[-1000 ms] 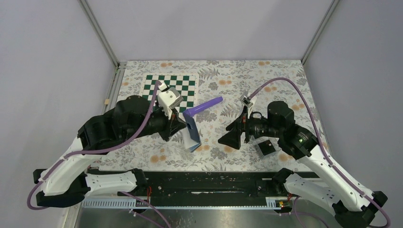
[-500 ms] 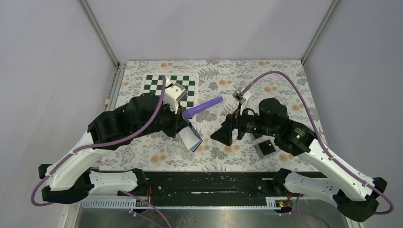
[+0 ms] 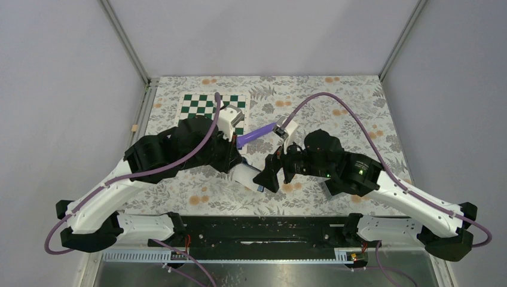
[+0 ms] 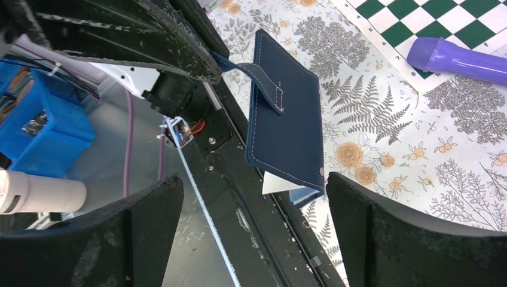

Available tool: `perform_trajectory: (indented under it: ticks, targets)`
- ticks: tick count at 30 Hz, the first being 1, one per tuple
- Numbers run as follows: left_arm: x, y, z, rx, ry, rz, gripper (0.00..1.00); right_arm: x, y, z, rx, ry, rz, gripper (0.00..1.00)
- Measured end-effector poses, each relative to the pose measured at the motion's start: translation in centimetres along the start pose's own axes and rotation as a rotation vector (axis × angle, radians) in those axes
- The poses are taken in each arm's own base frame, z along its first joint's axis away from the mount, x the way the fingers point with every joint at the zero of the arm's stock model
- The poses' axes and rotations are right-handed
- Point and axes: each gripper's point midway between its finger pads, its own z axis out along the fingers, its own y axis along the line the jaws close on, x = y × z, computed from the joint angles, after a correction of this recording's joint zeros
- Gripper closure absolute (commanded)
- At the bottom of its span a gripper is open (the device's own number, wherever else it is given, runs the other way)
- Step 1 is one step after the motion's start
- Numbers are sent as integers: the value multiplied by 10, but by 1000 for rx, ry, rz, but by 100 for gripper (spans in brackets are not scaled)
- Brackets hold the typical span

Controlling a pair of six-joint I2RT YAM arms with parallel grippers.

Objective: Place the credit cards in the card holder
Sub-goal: Open the card holder.

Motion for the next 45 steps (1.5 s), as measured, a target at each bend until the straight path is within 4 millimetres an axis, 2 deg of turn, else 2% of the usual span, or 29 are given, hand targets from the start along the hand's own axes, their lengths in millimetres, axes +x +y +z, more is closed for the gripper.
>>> perform_trajectory:
  ticks: [8, 14, 18, 19, 20, 21, 23, 24, 26, 29, 34, 39, 45]
  targets:
    - [4, -9, 5, 32, 36, -32, 100, 18, -8, 21, 79, 59, -80, 19]
    - [7, -15, 4, 61, 51, -56, 100, 24, -14, 30, 137, 75, -123, 47]
    - [7, -17, 4, 69, 55, -65, 100, 21, -18, 31, 165, 58, -134, 82]
    - [7, -17, 4, 71, 54, -66, 96, 18, -19, 32, 171, 47, -135, 91]
    - [6, -18, 4, 73, 52, -67, 79, 16, -19, 32, 174, 39, -135, 100]
    - [5, -18, 5, 74, 47, -68, 59, 15, -19, 31, 173, 33, -137, 100]
    - [2, -18, 5, 79, 34, -67, 35, 13, -18, 29, 172, 23, -136, 100]
    - [0, -19, 5, 85, 28, -70, 25, 12, -18, 28, 176, 20, -135, 100]
    - [-2, -21, 3, 102, 8, -84, 14, 12, -20, 27, 186, 19, -135, 100]
    - [0, -19, 0, 107, -9, -91, 6, 15, -22, 26, 194, 30, -127, 100]
    - [13, 0, 2, 64, -28, -141, 3, 24, -34, 24, 184, 57, -31, 100]
    - [53, 33, 29, -21, 44, -251, 3, 47, -66, 16, 199, 100, 100, 100]
    - [109, 65, 66, -70, 168, -401, 5, 75, -80, -5, 165, 117, 204, 100]
